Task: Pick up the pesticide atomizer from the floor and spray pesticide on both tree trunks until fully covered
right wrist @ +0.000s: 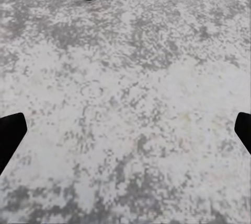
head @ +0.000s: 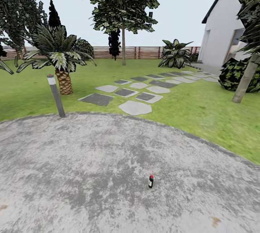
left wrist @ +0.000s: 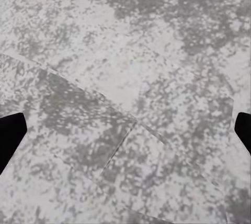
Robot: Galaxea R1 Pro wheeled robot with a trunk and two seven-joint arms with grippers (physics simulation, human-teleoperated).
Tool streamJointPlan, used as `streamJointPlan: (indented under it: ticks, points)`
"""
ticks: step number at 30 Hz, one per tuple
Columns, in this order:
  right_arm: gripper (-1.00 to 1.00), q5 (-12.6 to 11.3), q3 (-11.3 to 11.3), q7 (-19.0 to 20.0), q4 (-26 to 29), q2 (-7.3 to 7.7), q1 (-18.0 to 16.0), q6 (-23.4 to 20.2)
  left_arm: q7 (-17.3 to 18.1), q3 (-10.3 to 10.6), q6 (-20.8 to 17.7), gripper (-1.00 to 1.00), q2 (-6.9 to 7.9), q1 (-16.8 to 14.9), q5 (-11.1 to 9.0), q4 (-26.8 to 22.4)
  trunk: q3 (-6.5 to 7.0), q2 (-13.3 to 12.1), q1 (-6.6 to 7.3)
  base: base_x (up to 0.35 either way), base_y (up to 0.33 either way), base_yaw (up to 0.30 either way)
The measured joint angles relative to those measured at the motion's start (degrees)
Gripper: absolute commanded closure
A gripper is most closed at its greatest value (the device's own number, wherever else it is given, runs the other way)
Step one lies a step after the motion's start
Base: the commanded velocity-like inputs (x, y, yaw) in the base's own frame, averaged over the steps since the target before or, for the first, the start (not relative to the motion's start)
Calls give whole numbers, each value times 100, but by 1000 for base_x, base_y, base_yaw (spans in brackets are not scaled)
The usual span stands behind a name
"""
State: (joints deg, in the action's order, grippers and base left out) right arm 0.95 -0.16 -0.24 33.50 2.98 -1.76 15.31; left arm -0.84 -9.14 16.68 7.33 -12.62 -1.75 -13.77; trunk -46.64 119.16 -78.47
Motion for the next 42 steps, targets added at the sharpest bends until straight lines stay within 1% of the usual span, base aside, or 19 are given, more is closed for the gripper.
streamJointPlan:
  ticks: [42]
  points:
    - [-100,1,11,0,7,1,1,0,1,0,0,-100,5,0,0,0,0,0,0,308,168,0]
